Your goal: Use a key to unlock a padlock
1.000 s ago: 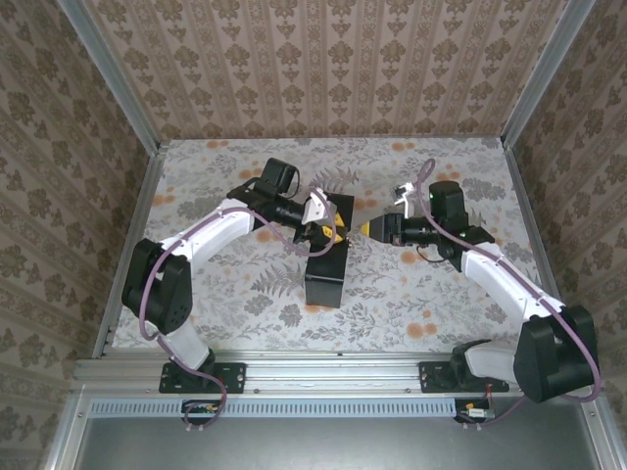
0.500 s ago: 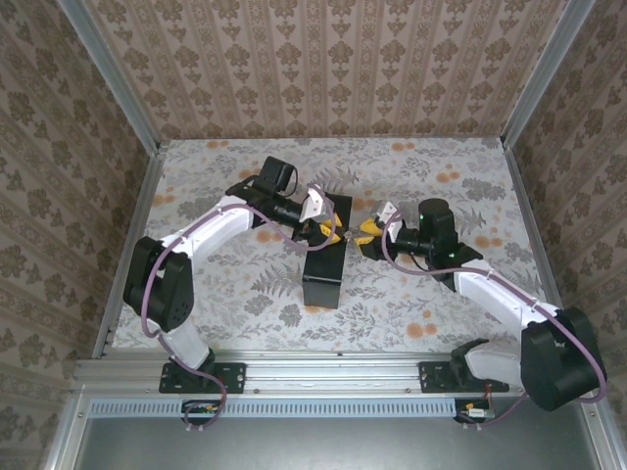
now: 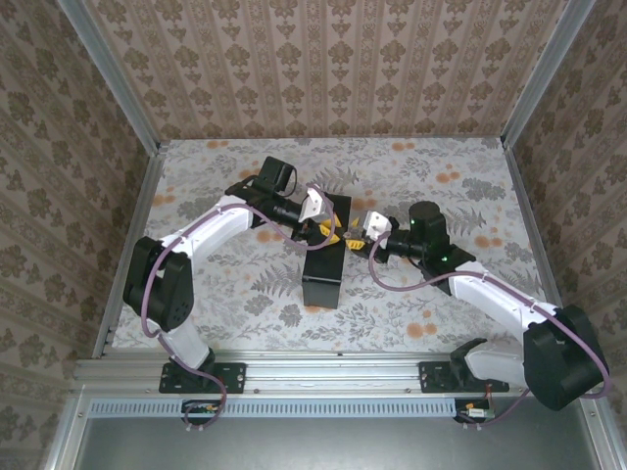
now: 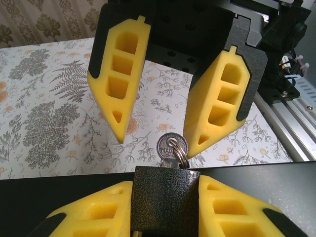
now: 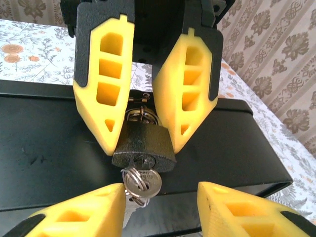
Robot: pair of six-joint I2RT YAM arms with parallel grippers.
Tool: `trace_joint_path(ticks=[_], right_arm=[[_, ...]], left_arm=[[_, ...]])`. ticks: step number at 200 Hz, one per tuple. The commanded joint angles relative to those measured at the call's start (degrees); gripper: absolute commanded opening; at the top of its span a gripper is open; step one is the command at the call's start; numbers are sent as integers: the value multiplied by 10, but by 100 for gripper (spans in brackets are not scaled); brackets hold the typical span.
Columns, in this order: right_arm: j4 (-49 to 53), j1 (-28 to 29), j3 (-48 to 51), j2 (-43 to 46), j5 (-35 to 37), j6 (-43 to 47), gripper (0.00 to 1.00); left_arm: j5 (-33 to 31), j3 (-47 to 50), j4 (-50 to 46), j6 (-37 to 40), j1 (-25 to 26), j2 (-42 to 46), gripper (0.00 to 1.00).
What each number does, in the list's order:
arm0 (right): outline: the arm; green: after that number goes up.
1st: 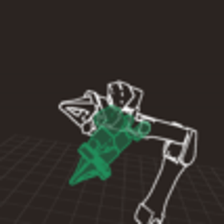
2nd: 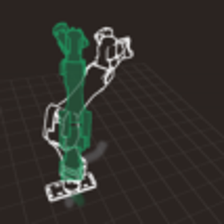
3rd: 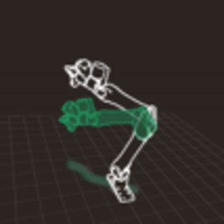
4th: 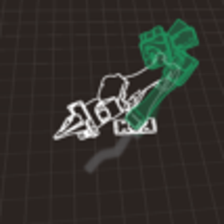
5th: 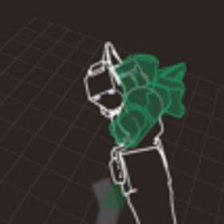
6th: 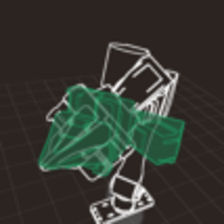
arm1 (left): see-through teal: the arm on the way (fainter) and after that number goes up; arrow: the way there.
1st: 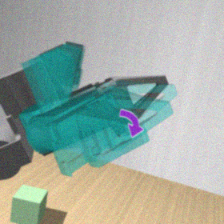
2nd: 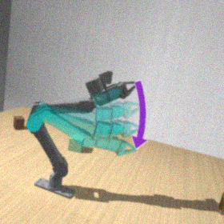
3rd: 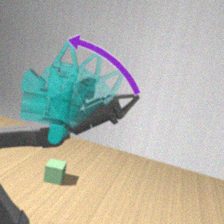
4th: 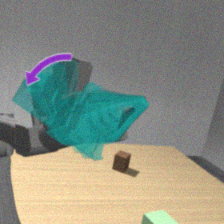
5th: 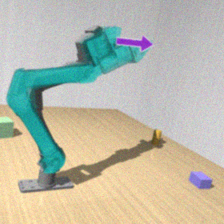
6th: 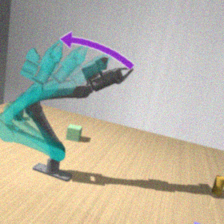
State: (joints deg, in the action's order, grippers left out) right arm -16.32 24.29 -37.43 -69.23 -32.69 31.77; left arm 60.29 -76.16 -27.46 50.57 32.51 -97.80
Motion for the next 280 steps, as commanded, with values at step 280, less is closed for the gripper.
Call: trace_joint_path(ticks=[280], right_arm=[[178,44,-97,7,-55,-69,4]], left_arm=[[49,-26,-7,13,20,19,19]])
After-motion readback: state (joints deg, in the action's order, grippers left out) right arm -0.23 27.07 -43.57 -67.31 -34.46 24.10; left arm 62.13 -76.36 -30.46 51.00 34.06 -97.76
